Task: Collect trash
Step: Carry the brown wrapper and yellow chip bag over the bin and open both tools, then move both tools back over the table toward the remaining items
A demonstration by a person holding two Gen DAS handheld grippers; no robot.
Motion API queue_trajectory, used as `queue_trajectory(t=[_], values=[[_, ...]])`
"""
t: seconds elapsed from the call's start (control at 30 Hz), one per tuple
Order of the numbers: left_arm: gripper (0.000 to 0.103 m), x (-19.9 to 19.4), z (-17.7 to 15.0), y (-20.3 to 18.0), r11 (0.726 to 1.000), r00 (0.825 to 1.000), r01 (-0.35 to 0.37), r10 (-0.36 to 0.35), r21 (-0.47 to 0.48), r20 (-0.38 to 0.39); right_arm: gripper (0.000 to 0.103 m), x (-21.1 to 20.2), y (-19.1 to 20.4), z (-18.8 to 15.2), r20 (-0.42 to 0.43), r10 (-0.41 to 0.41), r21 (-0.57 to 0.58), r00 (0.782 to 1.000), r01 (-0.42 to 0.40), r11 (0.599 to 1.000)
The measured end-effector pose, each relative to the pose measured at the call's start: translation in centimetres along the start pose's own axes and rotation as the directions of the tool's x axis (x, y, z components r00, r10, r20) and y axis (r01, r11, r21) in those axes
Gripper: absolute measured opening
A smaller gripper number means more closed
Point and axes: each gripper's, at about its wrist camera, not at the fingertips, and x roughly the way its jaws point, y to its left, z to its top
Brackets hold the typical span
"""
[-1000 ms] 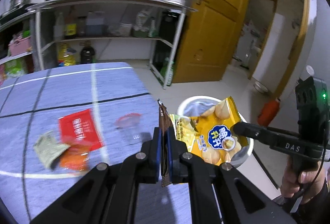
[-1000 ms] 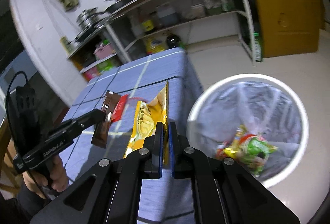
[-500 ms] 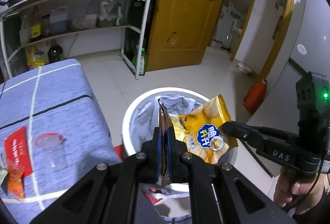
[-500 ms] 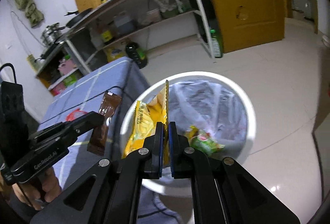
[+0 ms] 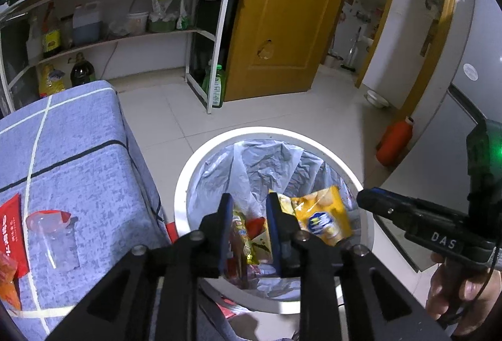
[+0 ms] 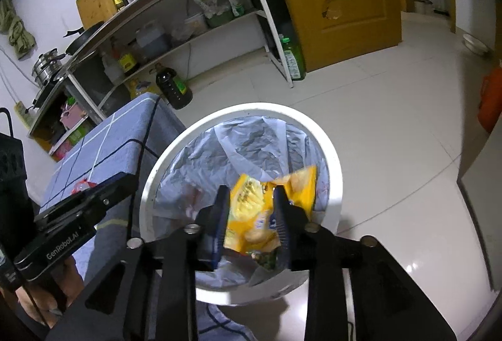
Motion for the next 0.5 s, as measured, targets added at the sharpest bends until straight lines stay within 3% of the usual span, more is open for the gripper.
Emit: queue_trajectory(t=[0.5], values=[[0.025,-7.7,-1.9,1.4,0.999,0.993,-0.043,0.042,0.006,0.108,0.031,-3.8,4.6,-1.0,0.055,0.133,-0.114,0.99,-0.126,0.985]])
